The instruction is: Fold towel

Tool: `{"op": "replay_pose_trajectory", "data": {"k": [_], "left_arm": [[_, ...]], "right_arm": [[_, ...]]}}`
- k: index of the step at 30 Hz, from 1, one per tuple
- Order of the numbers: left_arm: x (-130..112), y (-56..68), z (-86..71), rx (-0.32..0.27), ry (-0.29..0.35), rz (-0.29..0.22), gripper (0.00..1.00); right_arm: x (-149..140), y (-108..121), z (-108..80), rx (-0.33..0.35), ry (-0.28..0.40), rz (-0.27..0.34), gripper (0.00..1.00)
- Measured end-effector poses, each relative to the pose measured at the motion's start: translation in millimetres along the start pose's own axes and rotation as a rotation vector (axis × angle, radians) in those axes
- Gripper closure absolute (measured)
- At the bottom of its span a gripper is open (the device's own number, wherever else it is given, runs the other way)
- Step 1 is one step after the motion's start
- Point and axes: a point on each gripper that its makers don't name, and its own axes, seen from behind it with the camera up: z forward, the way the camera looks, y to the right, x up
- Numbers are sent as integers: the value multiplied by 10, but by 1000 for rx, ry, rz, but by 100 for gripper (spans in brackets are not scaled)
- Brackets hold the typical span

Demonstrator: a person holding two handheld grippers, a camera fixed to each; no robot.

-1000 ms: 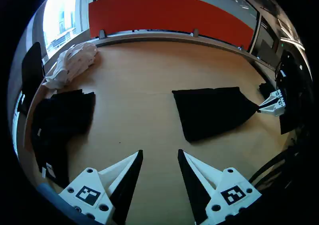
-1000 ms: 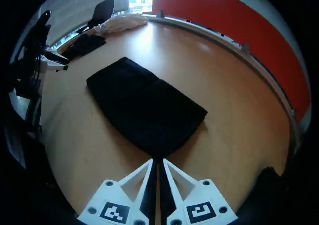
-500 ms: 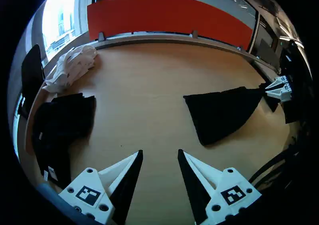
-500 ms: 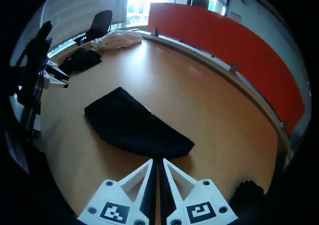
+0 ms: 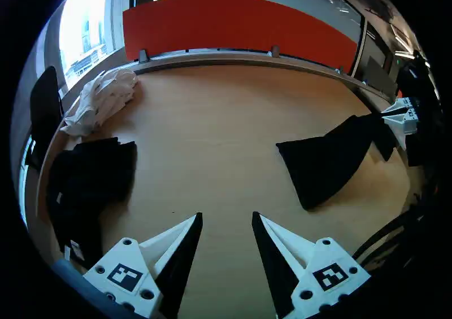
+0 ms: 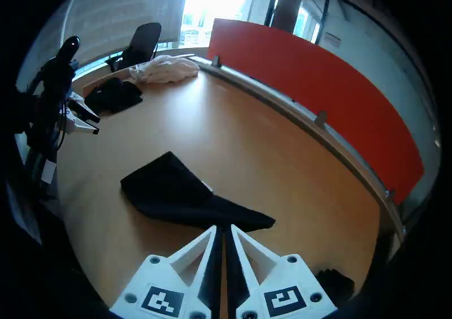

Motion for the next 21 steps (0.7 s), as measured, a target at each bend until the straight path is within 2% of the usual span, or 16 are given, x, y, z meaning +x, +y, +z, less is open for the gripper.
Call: {"op": "replay_pose_trajectory", "data": {"k": [12, 21], "left_arm": [[26, -10, -14, 1, 5, 4, 37], [42, 0, -13, -2, 8, -6, 36]], "right_arm": [[111, 50, -113, -17, 24, -22, 94], [142, 3, -102, -5, 30, -33, 94]]}}
